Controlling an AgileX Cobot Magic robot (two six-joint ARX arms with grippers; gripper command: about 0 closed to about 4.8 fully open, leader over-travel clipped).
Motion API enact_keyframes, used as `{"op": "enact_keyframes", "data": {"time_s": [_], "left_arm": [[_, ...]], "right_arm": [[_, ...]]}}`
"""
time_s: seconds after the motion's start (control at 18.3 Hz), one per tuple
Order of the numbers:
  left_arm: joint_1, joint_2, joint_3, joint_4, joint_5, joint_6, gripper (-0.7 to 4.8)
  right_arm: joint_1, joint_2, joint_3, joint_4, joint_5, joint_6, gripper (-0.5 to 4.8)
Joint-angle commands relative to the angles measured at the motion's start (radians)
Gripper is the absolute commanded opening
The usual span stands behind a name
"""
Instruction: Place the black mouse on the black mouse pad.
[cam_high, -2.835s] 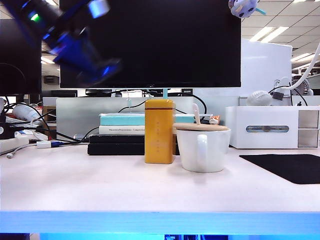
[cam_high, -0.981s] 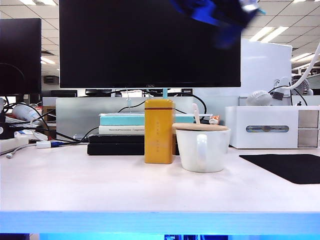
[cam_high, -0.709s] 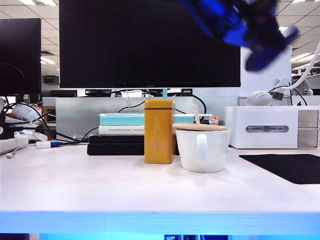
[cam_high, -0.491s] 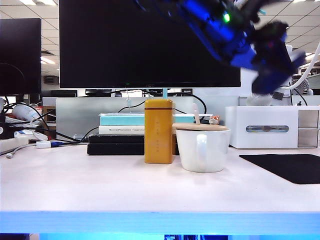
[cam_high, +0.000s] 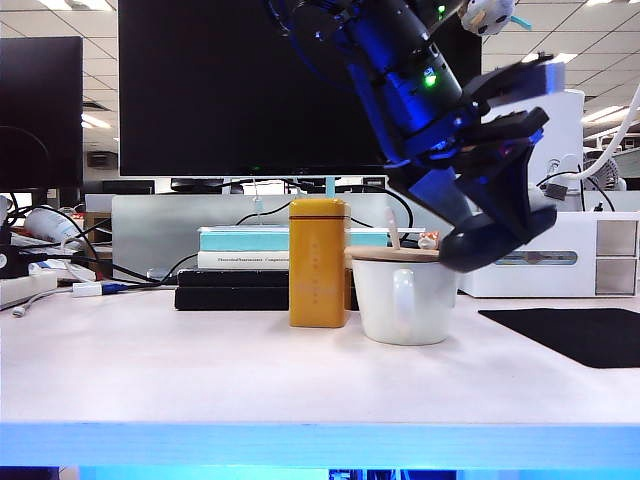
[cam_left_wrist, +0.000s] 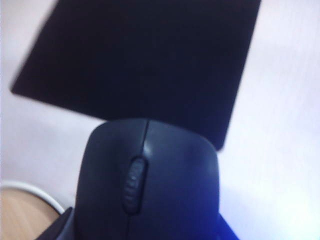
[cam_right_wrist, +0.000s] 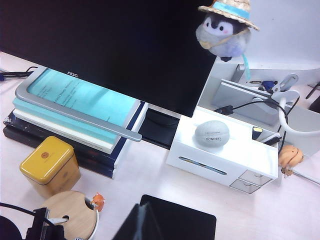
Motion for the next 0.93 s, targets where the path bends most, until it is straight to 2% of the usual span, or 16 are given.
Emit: {"op": "enact_keyframes", "data": {"time_s": [0.05, 0.27, 0.44, 0.49, 0.65, 0.71, 0.93], "left_arm": [[-0.019, -0.006, 0.005, -0.049, 0.034, -0.048, 0.57], [-0.049, -0.006, 0.005, -0.053, 0.14, -0.064, 0.57], [-0.078, -0.005, 0.005, -0.046, 0.144, 0.027, 0.58], [-0.088, -0.005, 0.005, -0.024, 0.136, 0.047, 0.57], [-0.098, 0.002, 0.01, 0.062, -0.039, 0.023, 0.58], [-0.098, 0.01, 0.018, 0.078, -0.064, 0.01, 0.58], [-0.084, 0.039, 0.051, 0.048, -0.055, 0.018, 0.58]], "right_arm": [[0.002, -0.005, 0.005, 0.014, -0.003, 0.002, -0.05], [0.002, -0.002, 0.005, 0.014, -0.003, 0.002, -0.05], [0.002, -0.002, 0.005, 0.014, -0.003, 0.002, -0.05], [0.002, -0.002, 0.005, 0.014, -0.003, 0.002, -0.05], [0.002, -0.002, 0.005, 0.014, -0.008, 0.002, -0.05], [0.002, -0.002, 0.005, 0.014, -0.008, 0.002, -0.05], [0.003, -0.002, 0.005, 0.01, -0.026, 0.002, -0.05]]}}
